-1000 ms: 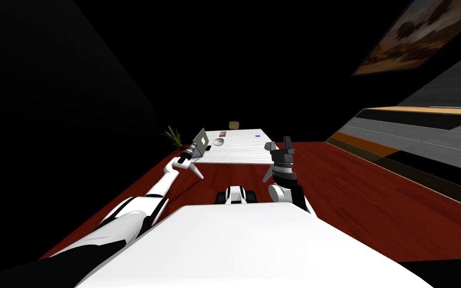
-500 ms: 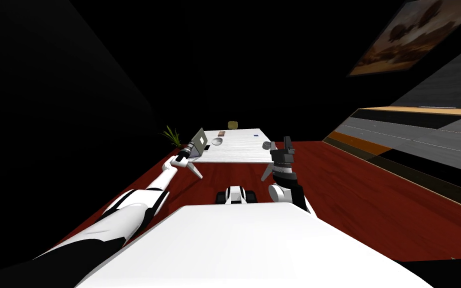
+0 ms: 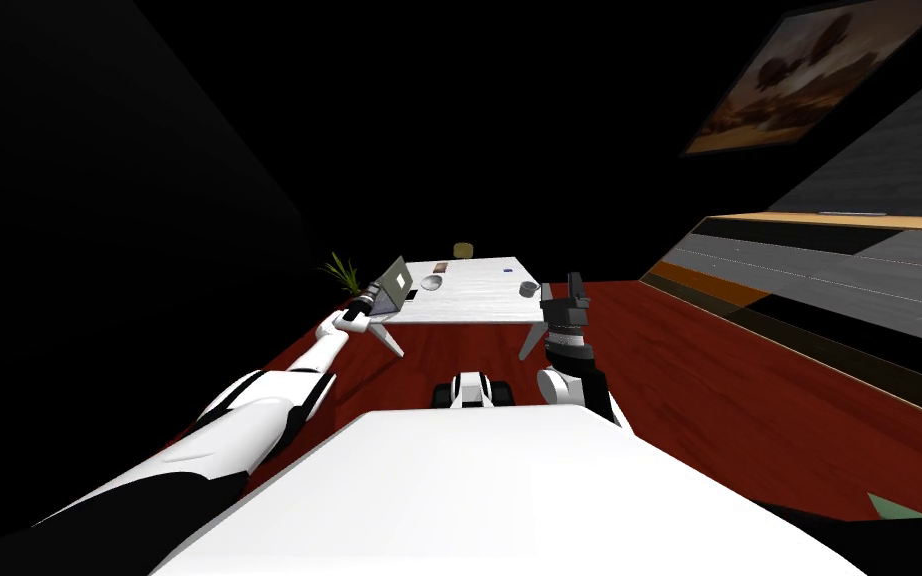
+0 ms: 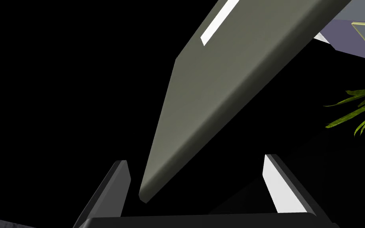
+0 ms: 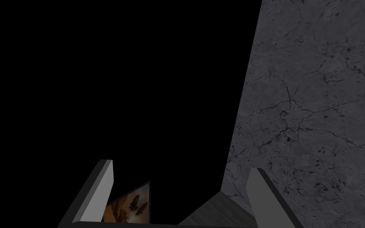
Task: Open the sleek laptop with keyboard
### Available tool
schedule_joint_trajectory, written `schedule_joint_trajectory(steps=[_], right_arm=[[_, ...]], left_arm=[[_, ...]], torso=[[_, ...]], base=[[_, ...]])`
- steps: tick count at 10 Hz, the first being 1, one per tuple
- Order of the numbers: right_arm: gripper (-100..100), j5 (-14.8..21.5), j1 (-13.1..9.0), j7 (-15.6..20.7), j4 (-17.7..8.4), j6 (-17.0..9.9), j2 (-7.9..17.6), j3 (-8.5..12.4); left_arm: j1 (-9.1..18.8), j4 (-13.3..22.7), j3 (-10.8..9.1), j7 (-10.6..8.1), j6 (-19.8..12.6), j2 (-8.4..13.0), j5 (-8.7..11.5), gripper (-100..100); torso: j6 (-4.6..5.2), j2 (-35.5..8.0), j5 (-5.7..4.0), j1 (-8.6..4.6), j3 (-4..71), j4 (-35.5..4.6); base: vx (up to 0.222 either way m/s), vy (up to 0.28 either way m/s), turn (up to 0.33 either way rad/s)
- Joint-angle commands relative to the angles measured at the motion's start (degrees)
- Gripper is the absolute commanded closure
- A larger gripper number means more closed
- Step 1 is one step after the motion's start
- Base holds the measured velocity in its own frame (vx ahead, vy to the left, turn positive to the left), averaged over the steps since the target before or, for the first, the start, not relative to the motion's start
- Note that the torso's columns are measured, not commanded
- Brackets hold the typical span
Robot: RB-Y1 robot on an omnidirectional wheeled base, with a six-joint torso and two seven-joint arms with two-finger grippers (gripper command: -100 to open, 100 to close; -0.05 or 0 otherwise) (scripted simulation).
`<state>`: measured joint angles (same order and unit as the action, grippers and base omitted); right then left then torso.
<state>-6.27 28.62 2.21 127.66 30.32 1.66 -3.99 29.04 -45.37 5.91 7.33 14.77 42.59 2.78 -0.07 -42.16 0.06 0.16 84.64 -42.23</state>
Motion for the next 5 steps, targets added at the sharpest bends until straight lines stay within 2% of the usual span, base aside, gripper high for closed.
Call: schedule_joint_trajectory(steps=[1, 2, 4, 5], right_arm=[[0, 0.0, 0.0, 0.0, 0.0, 0.0, 0.0, 0.0], [0, 0.0, 0.0, 0.0, 0.0, 0.0, 0.0, 0.0], [0, 0.0, 0.0, 0.0, 0.0, 0.0, 0.0, 0.0], [0, 0.0, 0.0, 0.0, 0.0, 0.0, 0.0, 0.0]], left_arm=[[3.2, 4.0, 0.85, 0.24, 3.1, 2.2, 2.5, -100], [5.2, 8.8, 0.85, 0.24, 3.9, 2.2, 2.5, -100], [5.2, 10.7, 0.85, 0.24, 3.9, 2.2, 2.5, -100], [4.9, 9.4, 0.84, 0.18, 3.5, 2.4, 2.6, -100]], torso=[[-0.01, 0.1, 0.06, 0.08, 0.1, 0.1], [0.05, 0.0, -0.02, -0.14, 0.0, 0.0], [0.05, -0.2, -0.05, -0.11, -0.1, -0.1], [0.06, -0.1, -0.02, -0.02, -0.1, 0.0]], base=[[-0.040, -0.061, -0.057], [-0.059, -0.071, -0.035], [-0.027, -0.022, 0.007], [-0.006, 0.000, 0.002]])
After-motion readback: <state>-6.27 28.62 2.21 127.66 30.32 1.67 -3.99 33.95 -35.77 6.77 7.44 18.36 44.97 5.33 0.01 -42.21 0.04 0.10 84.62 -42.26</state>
